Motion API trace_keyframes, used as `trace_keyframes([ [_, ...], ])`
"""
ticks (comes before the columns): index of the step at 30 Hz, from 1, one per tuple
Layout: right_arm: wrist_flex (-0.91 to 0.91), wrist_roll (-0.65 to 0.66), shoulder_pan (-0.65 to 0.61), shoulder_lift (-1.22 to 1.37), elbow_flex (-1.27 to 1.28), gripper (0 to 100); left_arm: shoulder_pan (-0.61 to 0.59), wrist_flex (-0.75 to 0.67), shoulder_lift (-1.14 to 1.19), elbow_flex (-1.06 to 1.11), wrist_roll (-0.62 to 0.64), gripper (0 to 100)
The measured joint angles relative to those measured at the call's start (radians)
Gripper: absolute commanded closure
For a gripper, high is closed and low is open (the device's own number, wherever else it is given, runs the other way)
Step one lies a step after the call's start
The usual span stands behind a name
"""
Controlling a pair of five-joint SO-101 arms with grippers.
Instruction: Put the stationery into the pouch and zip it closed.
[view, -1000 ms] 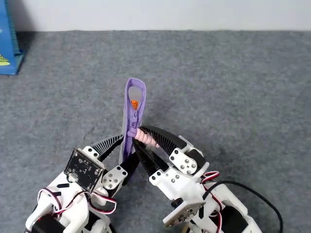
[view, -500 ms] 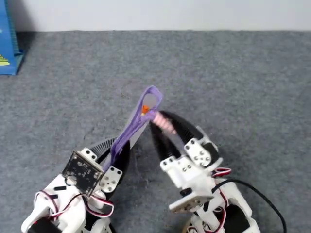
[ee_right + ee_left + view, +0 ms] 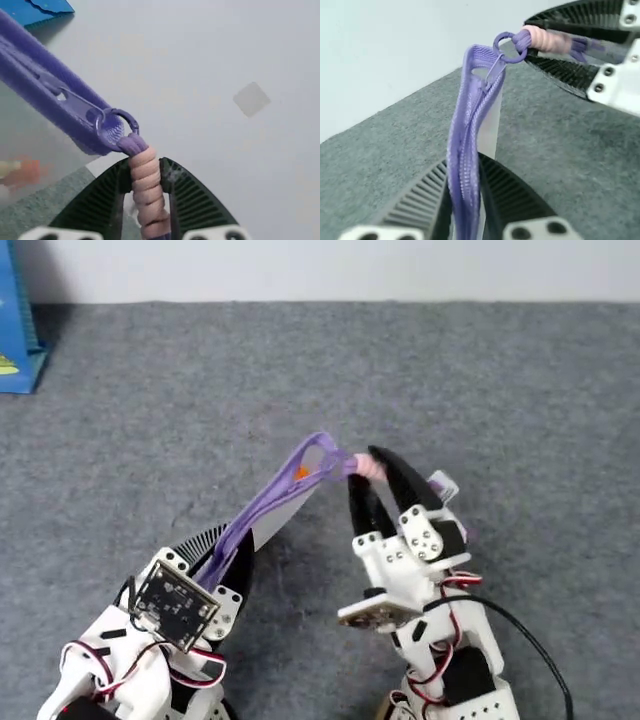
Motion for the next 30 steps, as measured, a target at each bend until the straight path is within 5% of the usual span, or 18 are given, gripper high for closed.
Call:
trace_keyframes([
  [9,-0.06,0.012,0.123,0.0,0.018,99.1,-0.009,0.028,-0.003,-0.015,-0.011,99],
  [16,-0.061,0.0,0.259,0.0,0.018,99.1,-0.124,0.028,-0.003,-0.015,-0.009,99],
  [25,-0.061,-0.003,0.284,0.0,0.028,98.8,-0.13,0.028,-0.003,-0.015,-0.012,99],
  [30,0.021,-0.087,0.247,0.0,0.025,83.0,-0.13,0.028,-0.003,-0.015,-0.012,99],
])
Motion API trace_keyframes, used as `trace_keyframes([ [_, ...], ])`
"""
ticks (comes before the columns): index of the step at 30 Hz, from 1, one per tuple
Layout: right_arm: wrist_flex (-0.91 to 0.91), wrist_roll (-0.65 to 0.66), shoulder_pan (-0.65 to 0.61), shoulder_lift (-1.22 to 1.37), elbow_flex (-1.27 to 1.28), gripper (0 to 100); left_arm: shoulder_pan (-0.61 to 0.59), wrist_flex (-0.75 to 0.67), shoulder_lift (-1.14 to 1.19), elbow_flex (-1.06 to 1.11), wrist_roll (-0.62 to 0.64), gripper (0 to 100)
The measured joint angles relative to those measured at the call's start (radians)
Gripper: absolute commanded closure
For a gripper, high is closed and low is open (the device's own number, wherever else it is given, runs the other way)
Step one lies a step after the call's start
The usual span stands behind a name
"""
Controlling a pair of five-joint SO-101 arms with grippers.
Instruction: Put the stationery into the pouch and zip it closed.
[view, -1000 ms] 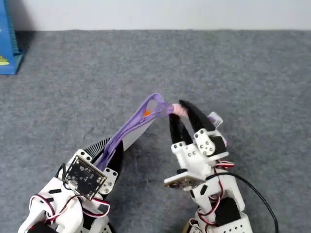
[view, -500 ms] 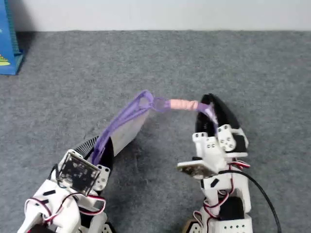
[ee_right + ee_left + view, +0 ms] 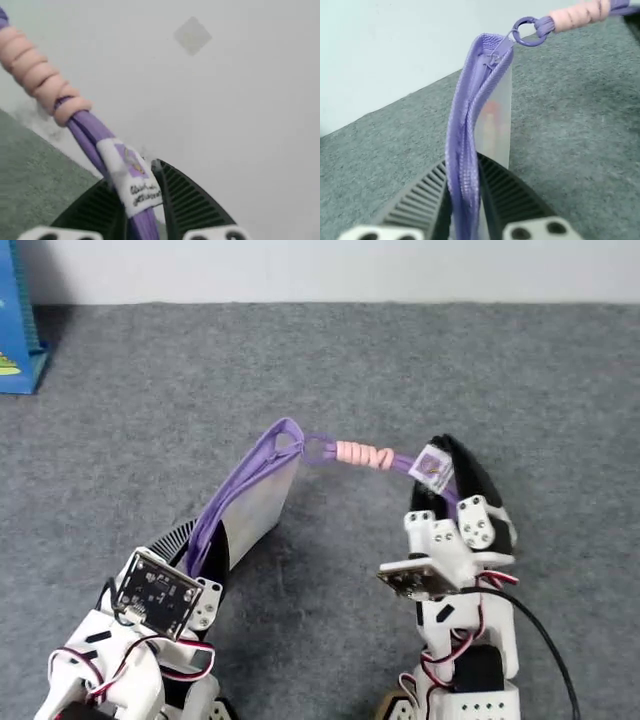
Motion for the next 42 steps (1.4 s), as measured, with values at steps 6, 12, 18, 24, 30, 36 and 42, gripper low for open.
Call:
trace_keyframes([
  [6,0.316,-0.233,-0.129,0.0,-0.097,73.3,-0.003,0.0,0.0,0.0,0.0,99],
  [12,0.436,-0.433,-0.321,0.0,-0.169,73.2,-0.005,0.0,0.0,0.0,0.0,99],
  [18,0.411,-0.519,-0.465,0.0,-0.169,73.2,-0.005,0.0,0.0,0.0,0.0,99],
  [24,0.322,-0.532,-0.534,-0.003,-0.127,73.2,0.011,0.0,0.0,0.0,0.0,99],
  [30,0.39,-0.542,-0.652,-0.003,-0.097,72.8,0.038,0.0,0.0,0.0,0.005,99],
  [36,0.554,-0.589,-0.704,-0.003,-0.133,72.8,0.038,0.0,0.0,0.0,0.005,99],
  [42,0.638,-0.594,-0.792,-0.006,-0.196,73.1,0.038,0.0,0.0,0.0,0.012,99],
])
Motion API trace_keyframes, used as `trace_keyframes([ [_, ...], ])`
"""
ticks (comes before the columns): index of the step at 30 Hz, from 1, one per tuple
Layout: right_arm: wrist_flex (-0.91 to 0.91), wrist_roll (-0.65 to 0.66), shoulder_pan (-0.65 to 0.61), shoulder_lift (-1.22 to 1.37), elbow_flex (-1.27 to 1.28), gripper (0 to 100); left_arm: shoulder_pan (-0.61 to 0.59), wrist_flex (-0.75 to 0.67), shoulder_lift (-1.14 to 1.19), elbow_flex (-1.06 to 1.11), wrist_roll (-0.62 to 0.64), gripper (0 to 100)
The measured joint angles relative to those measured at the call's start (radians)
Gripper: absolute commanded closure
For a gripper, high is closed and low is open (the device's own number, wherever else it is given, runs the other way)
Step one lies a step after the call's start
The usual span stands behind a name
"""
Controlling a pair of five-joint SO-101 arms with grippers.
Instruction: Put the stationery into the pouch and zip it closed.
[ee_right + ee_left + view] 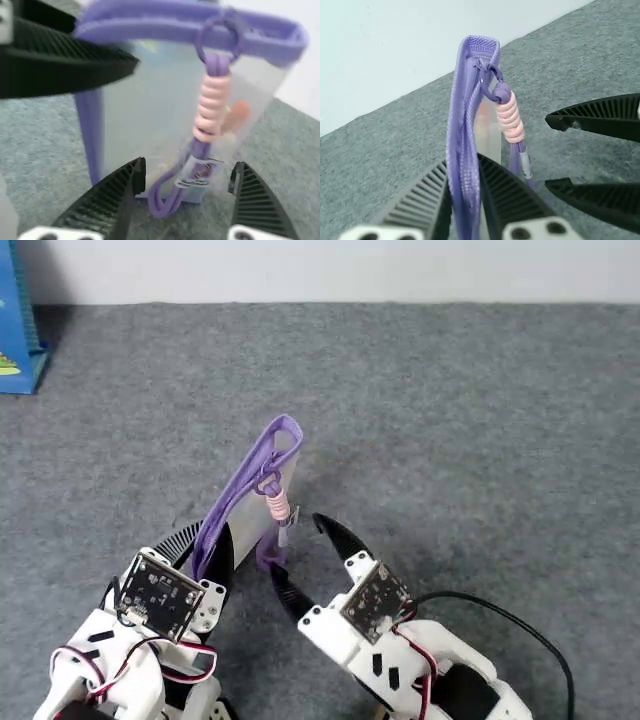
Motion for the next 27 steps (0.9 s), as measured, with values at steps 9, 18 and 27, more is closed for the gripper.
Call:
trace_keyframes([
  [9,-0.216,0.0,0.041,0.035,-0.002,73.3,0.0,0.0,0.0,0.0,0.0,99],
  [18,-0.437,-0.002,0.08,0.364,-0.048,73.3,0.0,0.0,0.0,0.0,0.0,99],
  [27,-0.514,-0.002,0.126,0.529,-0.141,93.1,0.0,0.0,0.0,0.0,0.0,99],
])
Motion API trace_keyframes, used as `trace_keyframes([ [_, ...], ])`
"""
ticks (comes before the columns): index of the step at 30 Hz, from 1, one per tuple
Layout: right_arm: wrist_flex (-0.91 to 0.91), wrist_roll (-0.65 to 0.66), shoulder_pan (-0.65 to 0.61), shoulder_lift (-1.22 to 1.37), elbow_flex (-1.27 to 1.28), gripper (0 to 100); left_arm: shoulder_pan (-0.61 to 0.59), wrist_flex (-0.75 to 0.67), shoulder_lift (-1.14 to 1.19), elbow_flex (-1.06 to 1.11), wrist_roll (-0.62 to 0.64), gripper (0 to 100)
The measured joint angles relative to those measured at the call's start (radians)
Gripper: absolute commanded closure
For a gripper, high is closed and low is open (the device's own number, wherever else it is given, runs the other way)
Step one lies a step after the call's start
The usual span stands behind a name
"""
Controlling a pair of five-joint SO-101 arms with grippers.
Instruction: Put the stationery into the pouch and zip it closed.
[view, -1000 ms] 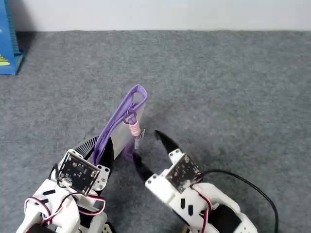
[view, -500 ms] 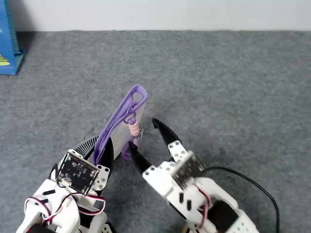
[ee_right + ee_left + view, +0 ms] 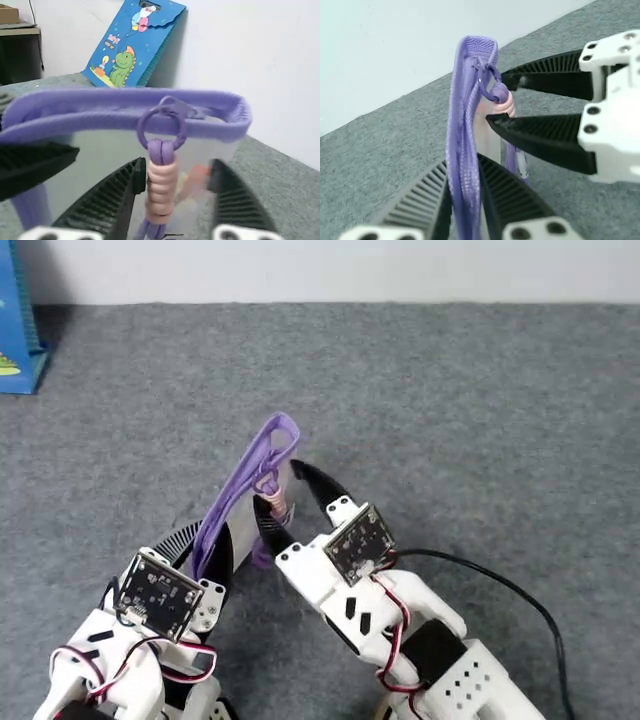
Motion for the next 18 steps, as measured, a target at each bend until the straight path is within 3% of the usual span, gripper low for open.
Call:
trace_keyframes([
  [4,0.0,0.005,0.008,0.0,-0.003,98.5,-0.002,0.0,0.0,0.0,0.0,99],
  [8,-0.002,0.092,0.026,0.0,-0.005,99.1,0.0,0.0,0.0,0.0,0.0,99],
  [18,-0.057,0.288,0.339,0.0,-0.058,99.1,0.002,0.0,0.0,0.0,-0.002,99],
])
